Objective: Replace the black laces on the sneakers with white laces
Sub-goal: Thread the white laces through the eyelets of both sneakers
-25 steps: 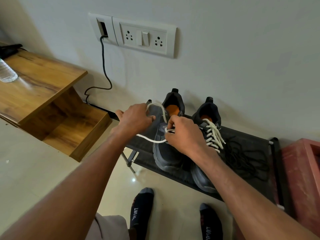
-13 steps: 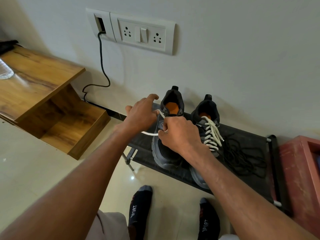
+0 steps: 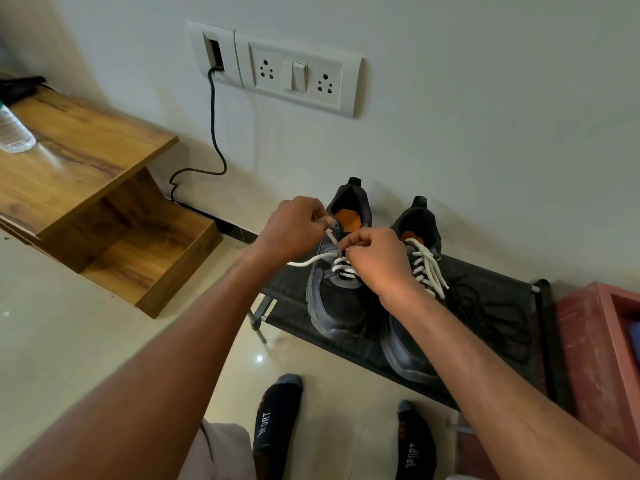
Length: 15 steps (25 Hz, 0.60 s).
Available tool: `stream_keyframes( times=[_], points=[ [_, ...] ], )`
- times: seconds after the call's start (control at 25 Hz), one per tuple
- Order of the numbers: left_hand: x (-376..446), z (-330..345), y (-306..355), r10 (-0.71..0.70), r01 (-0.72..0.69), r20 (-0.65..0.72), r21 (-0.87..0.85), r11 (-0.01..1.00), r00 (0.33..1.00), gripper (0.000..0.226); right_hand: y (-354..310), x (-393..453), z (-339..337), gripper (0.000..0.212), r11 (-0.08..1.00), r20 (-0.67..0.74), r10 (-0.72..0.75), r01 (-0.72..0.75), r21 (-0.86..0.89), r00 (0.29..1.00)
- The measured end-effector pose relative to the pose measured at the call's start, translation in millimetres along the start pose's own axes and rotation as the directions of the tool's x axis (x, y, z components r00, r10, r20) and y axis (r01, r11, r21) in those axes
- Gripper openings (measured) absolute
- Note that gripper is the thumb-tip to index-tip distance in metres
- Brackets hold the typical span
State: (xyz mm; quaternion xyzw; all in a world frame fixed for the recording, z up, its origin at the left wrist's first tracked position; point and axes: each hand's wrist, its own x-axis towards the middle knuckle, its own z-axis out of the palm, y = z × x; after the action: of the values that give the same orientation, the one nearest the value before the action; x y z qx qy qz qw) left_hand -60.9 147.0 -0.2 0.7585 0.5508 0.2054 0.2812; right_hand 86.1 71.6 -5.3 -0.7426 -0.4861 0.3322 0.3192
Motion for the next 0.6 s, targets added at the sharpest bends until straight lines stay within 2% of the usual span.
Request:
stream_keyframes(
  times=[0.04,0.12,0.2,0.24,0.32,0.4,0.48,0.52,0.56,0.6],
  points=[
    [-1.1,-0.7,-3.3,-0.016,0.015,0.015,0.065,0.998,1.0,0.023,1.0,0.2,1.0,0.031,0.997,0.006,-0.052,0.052,-0.049,0.999],
    [-1.1,-3.6,-11.5,-0.072,0.069,0.022,0.102,0.992,0.997,0.02,3.4,0.6,5.3,0.034,0.952,0.02,-0.225,0.224,-0.211,0.974],
    [-2.0,-7.4,-16.0,-0.117,0.116,0.0,0.107,0.987,0.993,0.02,6.3,-1.5,14.9,0.032,0.806,0.125,-0.367,0.382,-0.451,0.922],
    [-2.5,-8.0,-16.5,-0.125,0.123,0.011,0.117,0.985,0.992,0.022,5.7,-4.6,20.3,0.028,0.751,0.184,-0.371,0.41,-0.517,0.91],
    [-4.8,-6.2,-14.8,-0.125,0.116,0.062,0.136,0.984,0.99,0.025,1.9,-9.7,26.7,0.028,0.747,0.231,-0.3,0.379,-0.546,0.925],
    [-5.0,-1.6,-13.9,-0.117,0.107,0.076,0.127,0.986,0.99,0.026,-3.0,-11.5,24.2,0.033,0.764,0.13,-0.27,0.295,-0.573,0.954],
    [-2.7,0.8,-12.5,-0.104,0.099,0.042,0.095,0.99,0.994,0.024,-4.6,-9.5,19.4,0.023,0.768,0.046,-0.27,0.244,-0.593,0.962],
    [-0.9,1.6,-10.1,-0.086,0.085,0.013,0.071,0.994,0.996,0.022,-4.3,-8.3,16.1,0.012,0.812,0.039,-0.224,0.209,-0.545,0.974],
    [-0.1,1.4,-5.6,-0.064,0.064,-0.013,0.027,0.998,0.998,0.019,-6.1,-7.9,13.0,0.008,0.891,0.04,-0.158,0.16,-0.426,0.987],
    [-0.3,-0.5,1.1,-0.041,0.039,-0.035,-0.051,0.998,0.999,0.017,-8.0,-5.9,9.8,0.014,0.973,0.048,-0.068,0.077,-0.217,0.997]
  ],
)
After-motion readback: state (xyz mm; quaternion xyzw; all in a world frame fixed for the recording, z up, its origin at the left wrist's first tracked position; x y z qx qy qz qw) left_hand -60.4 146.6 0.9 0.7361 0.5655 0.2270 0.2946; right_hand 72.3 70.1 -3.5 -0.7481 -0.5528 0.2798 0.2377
